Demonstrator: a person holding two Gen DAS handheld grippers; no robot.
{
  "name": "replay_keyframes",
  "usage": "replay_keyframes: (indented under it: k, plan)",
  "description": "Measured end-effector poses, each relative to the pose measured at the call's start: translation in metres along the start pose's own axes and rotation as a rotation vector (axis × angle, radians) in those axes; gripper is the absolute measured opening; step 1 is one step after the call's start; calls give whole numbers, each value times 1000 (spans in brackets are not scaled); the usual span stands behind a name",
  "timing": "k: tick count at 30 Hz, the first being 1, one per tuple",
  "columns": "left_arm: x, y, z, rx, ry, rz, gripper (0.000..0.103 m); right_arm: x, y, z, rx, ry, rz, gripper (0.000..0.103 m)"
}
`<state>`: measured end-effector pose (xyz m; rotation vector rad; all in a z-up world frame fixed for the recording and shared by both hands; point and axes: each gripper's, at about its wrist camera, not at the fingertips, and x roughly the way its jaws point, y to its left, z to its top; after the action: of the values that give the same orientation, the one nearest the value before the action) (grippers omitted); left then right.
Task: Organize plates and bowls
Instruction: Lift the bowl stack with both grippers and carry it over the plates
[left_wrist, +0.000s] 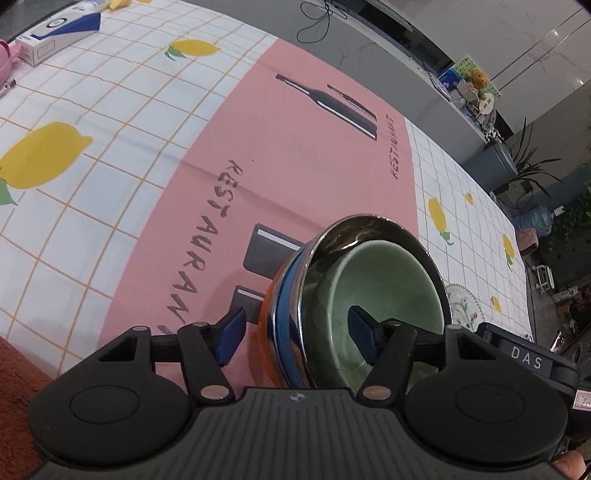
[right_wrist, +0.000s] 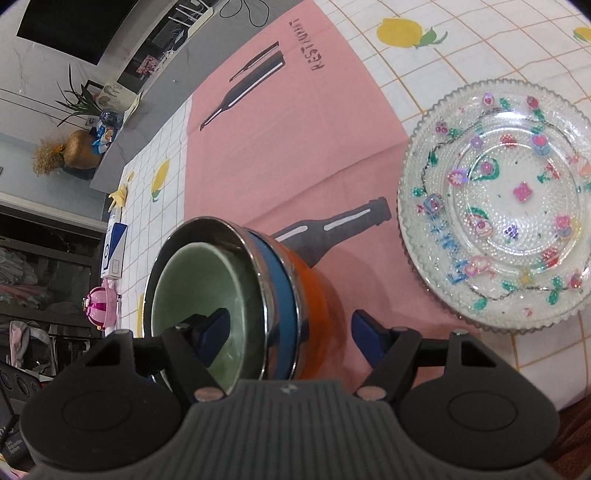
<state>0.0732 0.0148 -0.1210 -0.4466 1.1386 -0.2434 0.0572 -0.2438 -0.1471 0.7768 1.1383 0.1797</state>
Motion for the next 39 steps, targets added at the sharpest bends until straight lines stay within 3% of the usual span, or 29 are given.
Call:
replay_keyframes:
  k: [6,10,14,39]
  plan:
    - [3,0,0,-2,24,-12,65,-2,1,1,-9,-20,-18,60]
    - [6,2,0,-15,47,0,51,1,1,1,-10,-3,-9,54]
    - [5,3,-1,-22,49,-4,50,2,-1,0,1,3,1,49]
    - [-10,-12,-10,27,31,15,48,-14,-1,-9,-6,-25,-5,46]
